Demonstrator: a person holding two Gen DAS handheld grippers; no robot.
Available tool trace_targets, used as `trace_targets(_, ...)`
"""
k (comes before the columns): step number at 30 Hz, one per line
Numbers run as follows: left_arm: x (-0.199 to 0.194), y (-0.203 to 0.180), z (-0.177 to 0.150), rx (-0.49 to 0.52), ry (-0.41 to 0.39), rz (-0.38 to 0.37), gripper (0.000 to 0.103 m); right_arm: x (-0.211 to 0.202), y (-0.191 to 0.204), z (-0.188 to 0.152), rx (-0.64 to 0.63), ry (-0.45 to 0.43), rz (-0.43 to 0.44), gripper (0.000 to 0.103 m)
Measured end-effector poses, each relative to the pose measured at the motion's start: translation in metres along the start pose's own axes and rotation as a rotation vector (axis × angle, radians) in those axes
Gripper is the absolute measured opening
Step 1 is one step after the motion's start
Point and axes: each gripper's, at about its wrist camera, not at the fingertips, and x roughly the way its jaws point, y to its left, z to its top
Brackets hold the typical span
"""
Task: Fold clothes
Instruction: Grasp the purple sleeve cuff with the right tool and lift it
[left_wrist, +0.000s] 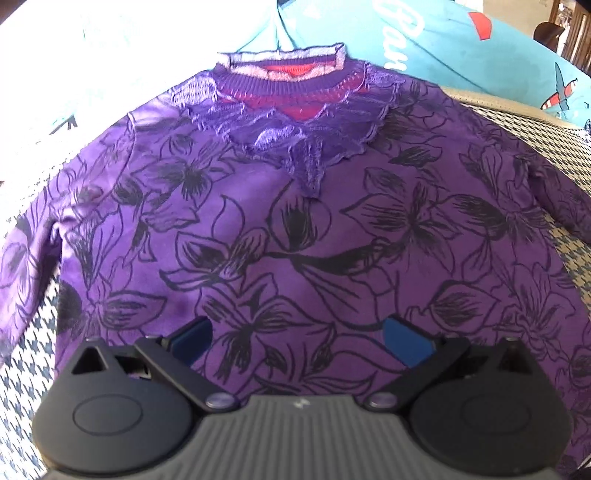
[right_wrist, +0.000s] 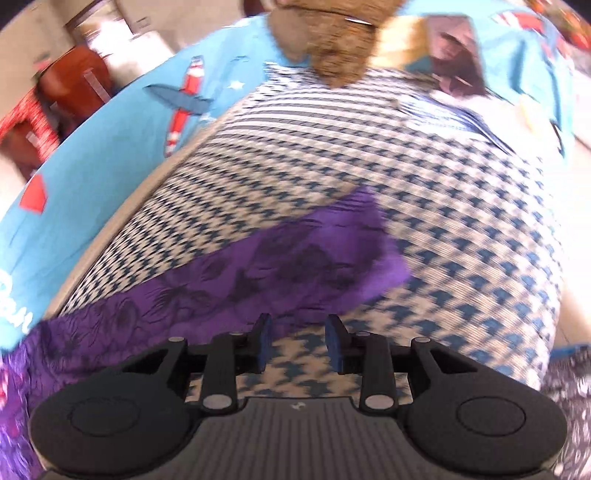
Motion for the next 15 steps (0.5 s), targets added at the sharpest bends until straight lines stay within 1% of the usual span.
trace_targets(3, 0.000, -0.003, 0.001, 0.004, -0.001, 0.003, 0.103, 0.000, -0.019, 0.004, 0.079, 0.008, -0.013, 0.032)
trace_targets(7, 0.002, -0.003, 0.001, 0.003, 0.008, 0.005, 0.103, 0.005, -0.029, 0.007, 0.132, 0.001, -0.021, 0.037)
trace_targets(11, 0.003, -0.004, 0.000, 0.007, 0.011, 0.008, 0.103, 0.010, -0.030, 0.009, 0.160, -0.024, -0.002, 0.041)
trace_targets(15, 0.006, -0.005, 0.000, 0.008, 0.016, 0.008, 0.103, 0.015, -0.030, 0.010, 0.189, -0.051, 0.010, 0.044)
